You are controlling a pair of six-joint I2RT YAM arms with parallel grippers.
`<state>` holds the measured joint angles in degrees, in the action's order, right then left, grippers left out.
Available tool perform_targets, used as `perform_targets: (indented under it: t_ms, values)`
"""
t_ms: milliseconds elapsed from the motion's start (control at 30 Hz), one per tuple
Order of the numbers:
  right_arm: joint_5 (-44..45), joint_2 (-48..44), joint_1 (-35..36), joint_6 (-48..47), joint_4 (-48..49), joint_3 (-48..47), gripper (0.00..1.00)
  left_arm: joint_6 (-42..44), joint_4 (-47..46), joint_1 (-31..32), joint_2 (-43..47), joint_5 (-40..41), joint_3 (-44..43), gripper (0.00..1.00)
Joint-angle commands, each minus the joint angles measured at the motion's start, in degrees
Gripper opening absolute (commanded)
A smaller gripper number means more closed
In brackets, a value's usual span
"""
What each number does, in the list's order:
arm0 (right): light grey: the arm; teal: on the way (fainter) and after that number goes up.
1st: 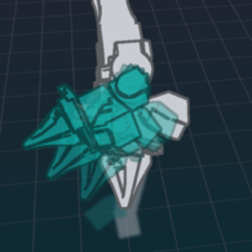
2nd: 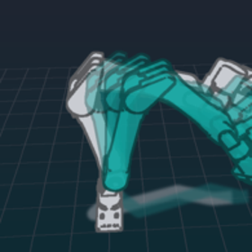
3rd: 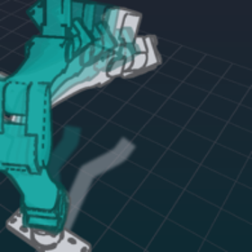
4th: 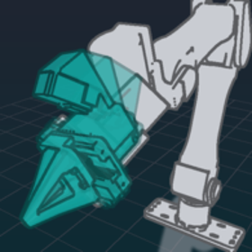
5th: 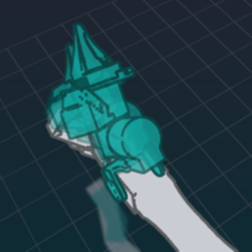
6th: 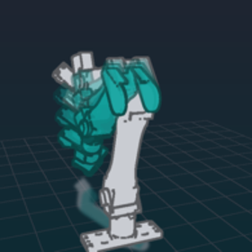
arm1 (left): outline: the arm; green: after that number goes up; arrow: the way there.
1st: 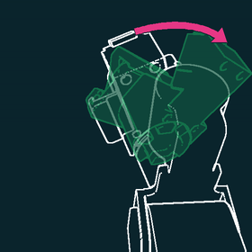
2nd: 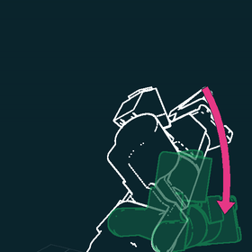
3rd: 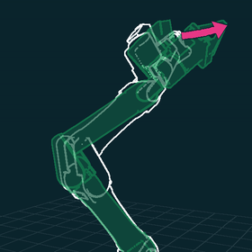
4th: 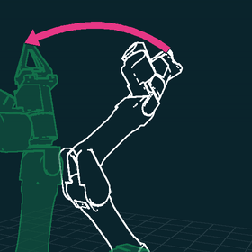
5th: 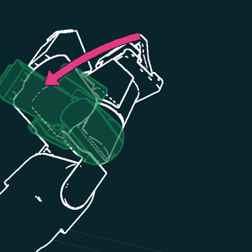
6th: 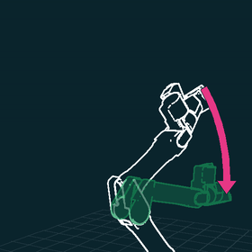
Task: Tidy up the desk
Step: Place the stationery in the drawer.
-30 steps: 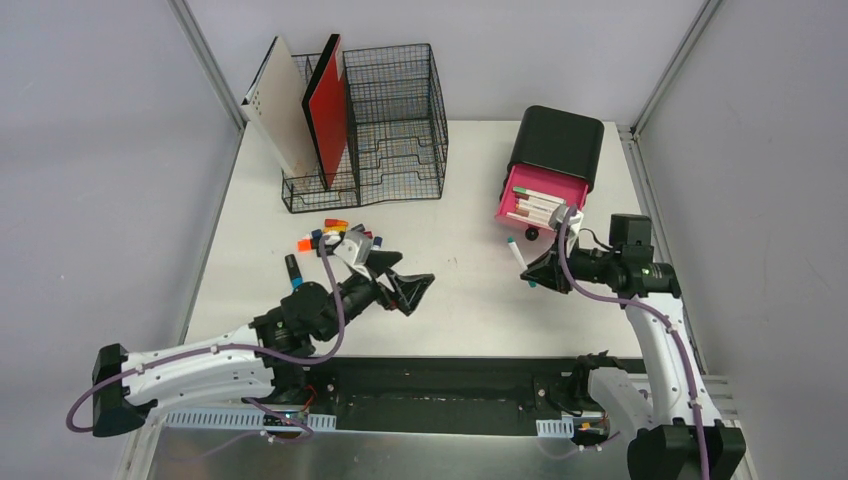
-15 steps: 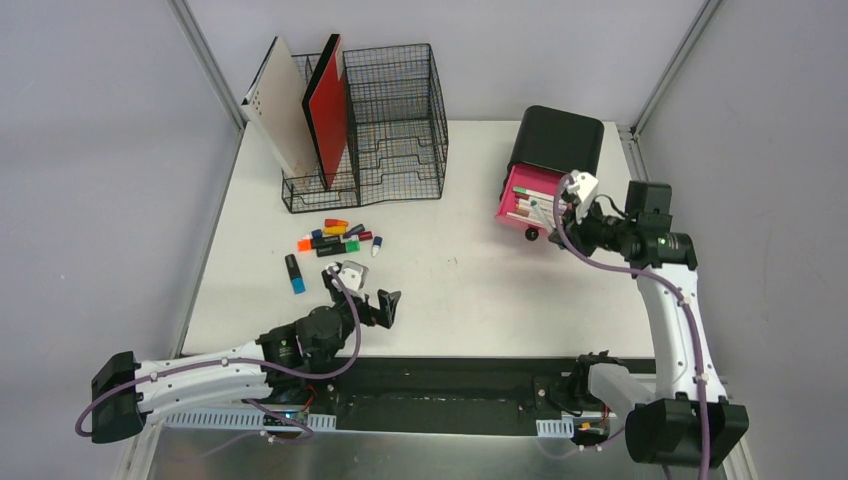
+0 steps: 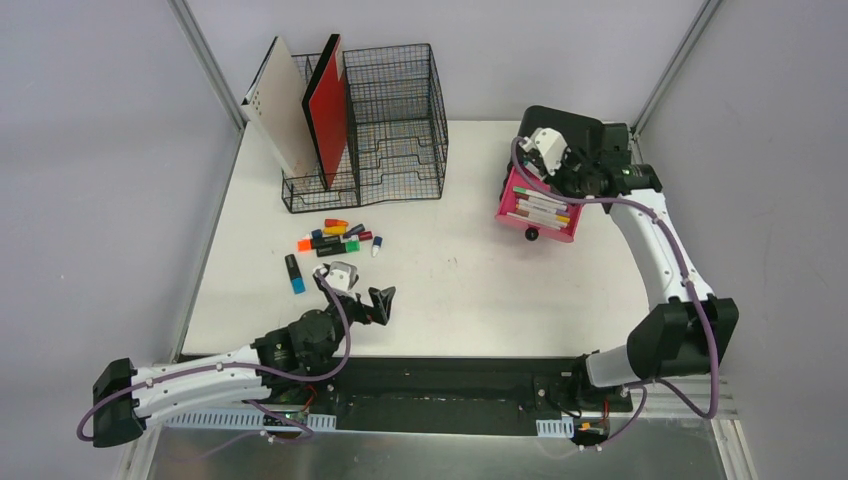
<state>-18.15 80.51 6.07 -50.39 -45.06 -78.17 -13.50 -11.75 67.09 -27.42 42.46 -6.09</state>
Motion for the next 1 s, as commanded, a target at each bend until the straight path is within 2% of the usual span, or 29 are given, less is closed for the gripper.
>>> perform_targets:
  t_ms: [0, 100, 200, 267, 333, 400, 567, 667, 700, 833, 967]
  values:
    - [11.6, 3.4, 2.6, -1.7, 4.7, -3.8, 0.00, -1.0, 0.0, 0.1, 3.1, 1.7, 1.1, 0.97]
    - [15.2, 5.3, 2.9, -1.4, 6.1, -3.9, 0.04, -1.1, 0.4, 0.1, 3.9, 1.8, 1.4, 0.97]
    - [17.1, 5.9, 2.9, -1.4, 7.8, -2.6, 0.13, -1.2, 0.3, 0.1, 3.4, 1.8, 1.3, 0.97]
    - [17.8, 5.7, 2.9, -1.0, 9.4, -1.5, 0.34, -1.2, 0.1, 0.1, 2.8, 1.9, 1.1, 0.97]
    - [17.8, 5.8, 2.8, 0.8, 9.9, -1.2, 0.67, -1.3, -0.1, 0.2, 2.1, 2.1, 0.8, 0.97]
    - [17.2, 5.4, 2.7, 3.8, 8.7, -1.9, 0.79, -1.3, -0.1, 0.1, 1.7, 2.2, 0.7, 0.97]
    - [6.4, 0.2, 1.5, 11.7, 4.9, -1.9, 0.82, -1.6, -0.1, 0.1, 1.6, 2.7, 0.6, 0.98]
    - [-5.1, -4.7, -0.7, 15.9, -0.1, -1.1, 0.87, -1.9, 0.7, 0.1, 1.8, 3.3, 0.3, 0.99]
    - [-11.5, -6.5, -1.5, 16.8, -1.7, -0.1, 0.88, -2.0, 1.0, 0.1, 1.7, 3.4, 0.1, 0.99]
    - [-27.2, -16.0, -3.5, 17.9, -4.4, 8.5, 0.94, -3.1, 3.7, 0.1, 0.7, 4.9, -2.0, 0.99]
    - [-34.9, -24.1, -5.1, 18.2, -0.3, 18.3, 0.99, -6.9, 8.4, 0.1, -0.3, 5.8, -5.6, 0.99]
